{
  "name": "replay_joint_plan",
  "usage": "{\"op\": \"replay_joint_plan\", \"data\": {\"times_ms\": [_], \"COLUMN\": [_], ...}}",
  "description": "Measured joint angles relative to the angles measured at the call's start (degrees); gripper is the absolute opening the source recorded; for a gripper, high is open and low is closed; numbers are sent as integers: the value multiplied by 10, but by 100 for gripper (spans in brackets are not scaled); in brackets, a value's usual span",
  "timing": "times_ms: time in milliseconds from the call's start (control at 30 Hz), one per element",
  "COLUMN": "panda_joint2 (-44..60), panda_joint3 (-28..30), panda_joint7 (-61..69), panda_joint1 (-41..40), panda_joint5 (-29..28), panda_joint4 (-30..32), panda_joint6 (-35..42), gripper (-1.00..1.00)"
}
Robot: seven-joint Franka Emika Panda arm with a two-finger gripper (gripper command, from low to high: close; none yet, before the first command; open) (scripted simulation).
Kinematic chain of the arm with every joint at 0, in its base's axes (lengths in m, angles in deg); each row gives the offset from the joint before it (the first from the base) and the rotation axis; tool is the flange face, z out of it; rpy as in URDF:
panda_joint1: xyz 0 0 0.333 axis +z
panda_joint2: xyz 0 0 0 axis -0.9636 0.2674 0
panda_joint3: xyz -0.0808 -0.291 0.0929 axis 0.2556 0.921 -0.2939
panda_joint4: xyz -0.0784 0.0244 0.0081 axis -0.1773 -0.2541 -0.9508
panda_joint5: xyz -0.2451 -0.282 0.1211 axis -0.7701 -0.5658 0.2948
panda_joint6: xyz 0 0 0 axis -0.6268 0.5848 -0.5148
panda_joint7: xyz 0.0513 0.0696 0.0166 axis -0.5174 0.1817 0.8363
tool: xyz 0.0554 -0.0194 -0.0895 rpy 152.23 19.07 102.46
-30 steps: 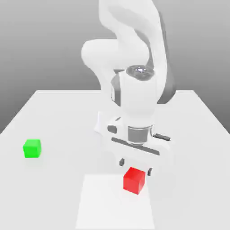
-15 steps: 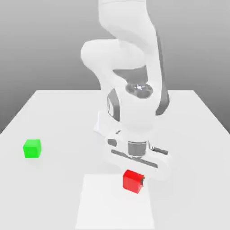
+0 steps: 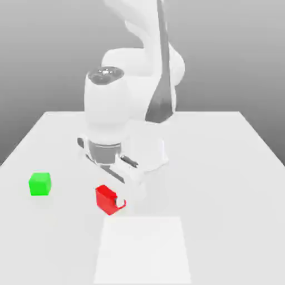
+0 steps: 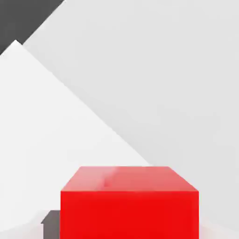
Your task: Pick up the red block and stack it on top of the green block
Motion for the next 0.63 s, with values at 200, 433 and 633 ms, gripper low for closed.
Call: {"op": "replay_joint_plan", "data": {"times_ms": [200, 433, 633], "panda_joint2": [-32, 12, 93], "panda_joint3": [110, 187, 166], "panda_joint7": [5, 37, 102], "panda_joint1": [-133, -206, -204], "panda_joint5": [-35, -17, 76], "panda_joint4": [3, 3, 0], "panda_joint6": [27, -18, -91], "gripper": [-100, -100, 100]}}
